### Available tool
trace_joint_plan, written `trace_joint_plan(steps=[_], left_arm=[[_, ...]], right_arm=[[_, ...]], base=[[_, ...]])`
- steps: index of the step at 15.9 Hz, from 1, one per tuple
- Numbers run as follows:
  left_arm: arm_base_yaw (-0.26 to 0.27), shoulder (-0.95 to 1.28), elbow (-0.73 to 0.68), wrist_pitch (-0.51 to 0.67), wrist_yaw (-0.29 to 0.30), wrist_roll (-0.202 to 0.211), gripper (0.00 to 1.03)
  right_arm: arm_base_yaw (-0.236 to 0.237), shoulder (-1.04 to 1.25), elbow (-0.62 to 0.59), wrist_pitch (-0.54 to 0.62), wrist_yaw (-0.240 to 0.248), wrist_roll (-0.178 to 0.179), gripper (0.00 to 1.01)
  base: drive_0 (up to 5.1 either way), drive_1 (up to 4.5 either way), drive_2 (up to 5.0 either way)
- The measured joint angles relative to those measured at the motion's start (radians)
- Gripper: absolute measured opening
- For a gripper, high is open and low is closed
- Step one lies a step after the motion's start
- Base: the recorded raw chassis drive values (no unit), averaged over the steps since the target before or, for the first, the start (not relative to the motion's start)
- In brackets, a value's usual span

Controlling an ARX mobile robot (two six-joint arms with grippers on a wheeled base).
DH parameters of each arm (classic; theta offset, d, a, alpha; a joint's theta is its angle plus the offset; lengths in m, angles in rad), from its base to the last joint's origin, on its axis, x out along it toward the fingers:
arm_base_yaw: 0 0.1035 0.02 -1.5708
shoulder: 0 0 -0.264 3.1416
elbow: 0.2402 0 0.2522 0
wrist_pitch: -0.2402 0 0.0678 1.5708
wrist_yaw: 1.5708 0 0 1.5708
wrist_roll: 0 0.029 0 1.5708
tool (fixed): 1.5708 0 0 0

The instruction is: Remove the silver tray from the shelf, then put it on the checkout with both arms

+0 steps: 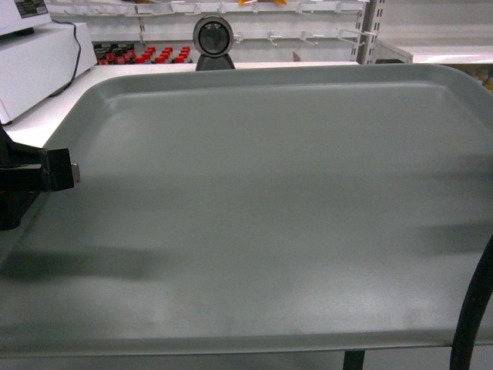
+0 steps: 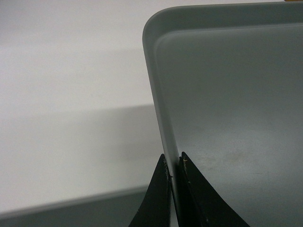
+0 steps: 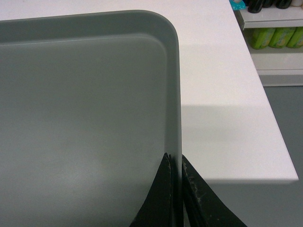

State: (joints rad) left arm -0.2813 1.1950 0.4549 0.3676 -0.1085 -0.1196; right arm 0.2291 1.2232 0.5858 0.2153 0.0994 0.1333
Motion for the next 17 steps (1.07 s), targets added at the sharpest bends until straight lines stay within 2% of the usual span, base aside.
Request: trace_joint_plan(steps=[4, 17], left_arm=[[0.000, 0.000, 0.000, 0.001, 0.001, 0.000, 0.03], [0.001, 0.003, 0.001, 0.002, 0.001, 0.000, 0.03]], right_arm=[[0.000, -0.001, 0.000, 0.000, 0.001, 0.000, 0.03], [0.000, 0.005, 0.001, 0.002, 0.000, 0.000, 0.03]], base=[[-0.1, 4.20, -4.4], [0.0, 0.00, 0.0]])
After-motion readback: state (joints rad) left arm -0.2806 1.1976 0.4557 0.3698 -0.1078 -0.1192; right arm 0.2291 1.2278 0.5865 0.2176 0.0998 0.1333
